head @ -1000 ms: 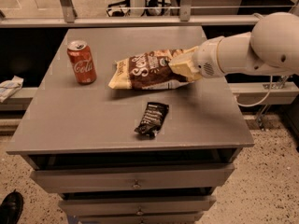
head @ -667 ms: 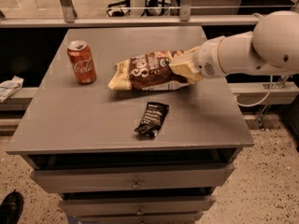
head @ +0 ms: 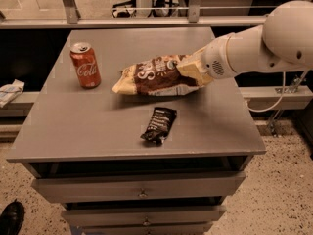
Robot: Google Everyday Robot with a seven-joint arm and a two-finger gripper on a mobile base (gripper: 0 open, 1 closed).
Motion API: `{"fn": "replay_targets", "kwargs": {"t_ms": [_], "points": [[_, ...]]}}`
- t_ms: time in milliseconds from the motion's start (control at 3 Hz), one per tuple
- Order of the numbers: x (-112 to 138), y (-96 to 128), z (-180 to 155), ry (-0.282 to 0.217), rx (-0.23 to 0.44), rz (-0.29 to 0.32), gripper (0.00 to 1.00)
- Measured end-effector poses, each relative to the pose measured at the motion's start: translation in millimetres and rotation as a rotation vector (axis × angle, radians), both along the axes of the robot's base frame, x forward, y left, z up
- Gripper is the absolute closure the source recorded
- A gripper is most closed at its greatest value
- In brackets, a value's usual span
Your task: Move brown chip bag near rxbar chocolate
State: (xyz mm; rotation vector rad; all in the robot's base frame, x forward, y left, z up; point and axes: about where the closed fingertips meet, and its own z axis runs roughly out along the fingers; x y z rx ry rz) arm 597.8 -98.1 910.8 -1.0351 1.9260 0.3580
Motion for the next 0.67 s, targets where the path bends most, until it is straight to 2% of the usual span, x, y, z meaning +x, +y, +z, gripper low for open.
{"fn": "replay_targets", "kwargs": {"t_ms": [667], "points": [[-3.3,2.5,-1.0,0.035,-0.001,-0.033,0.30]]}}
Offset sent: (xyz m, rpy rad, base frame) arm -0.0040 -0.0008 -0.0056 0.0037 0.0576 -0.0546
